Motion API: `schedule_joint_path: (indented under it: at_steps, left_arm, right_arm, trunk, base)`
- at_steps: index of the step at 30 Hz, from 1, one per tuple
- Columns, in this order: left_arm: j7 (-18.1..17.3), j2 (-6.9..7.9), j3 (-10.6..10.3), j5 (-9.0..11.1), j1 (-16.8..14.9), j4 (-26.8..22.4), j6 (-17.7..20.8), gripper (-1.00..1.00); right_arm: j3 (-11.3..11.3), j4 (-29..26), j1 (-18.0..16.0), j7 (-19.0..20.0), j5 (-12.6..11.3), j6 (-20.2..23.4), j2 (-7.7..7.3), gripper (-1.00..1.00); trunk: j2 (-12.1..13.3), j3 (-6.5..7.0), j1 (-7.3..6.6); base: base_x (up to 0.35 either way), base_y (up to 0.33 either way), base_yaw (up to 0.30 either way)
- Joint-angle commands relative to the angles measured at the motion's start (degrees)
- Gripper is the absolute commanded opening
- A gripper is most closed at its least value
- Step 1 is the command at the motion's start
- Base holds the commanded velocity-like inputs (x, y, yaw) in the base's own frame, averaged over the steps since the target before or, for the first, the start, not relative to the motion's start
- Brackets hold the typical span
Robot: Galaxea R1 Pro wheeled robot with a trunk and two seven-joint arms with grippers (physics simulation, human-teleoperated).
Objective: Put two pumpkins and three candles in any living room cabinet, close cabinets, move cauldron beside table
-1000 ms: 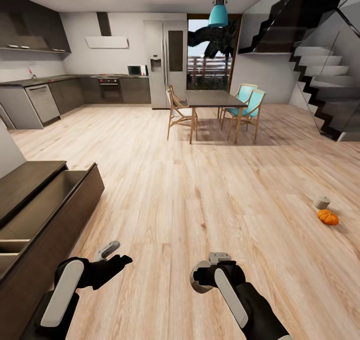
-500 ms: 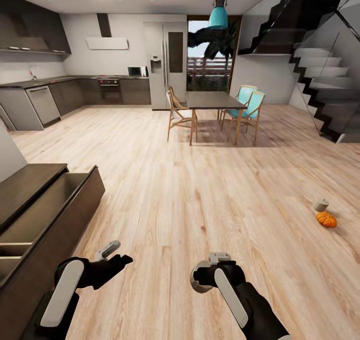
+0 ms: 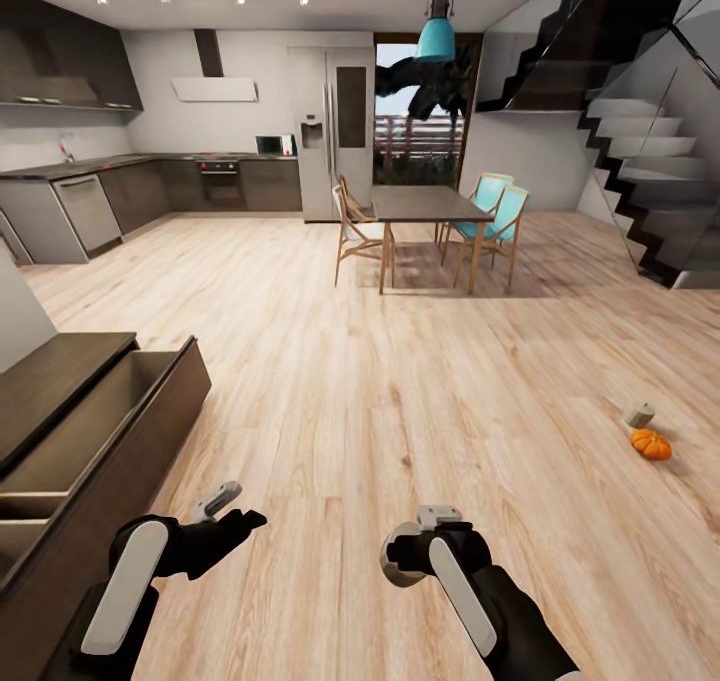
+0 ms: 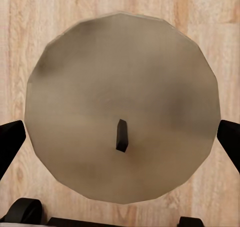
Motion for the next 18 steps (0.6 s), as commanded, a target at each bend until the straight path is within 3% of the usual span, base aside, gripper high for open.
schedule_joint_path:
  at_steps: [1, 18]
  left_arm:
    - [0.6, -0.01, 0.0, 0.6, 0.0, -0.1, 0.1, 1.0]
    - [0.6, -0.04, 0.0, 0.5, 0.0, -0.1, 0.1, 1.0]
  right_arm:
    - [0.1, 0.0, 0.0, -0.6, -0.6, 0.1, -0.04, -1.0]
    - [0.1, -0.1, 0.0, -0.6, -0.6, 0.1, -0.23, -1.0]
  trunk:
    - [0.4, 0.13, -0.23]
    - [7.2, 3.18, -3.96]
  base:
    - [0.0, 0.0, 0.0]
    - [0.0, 0.0, 0.0]
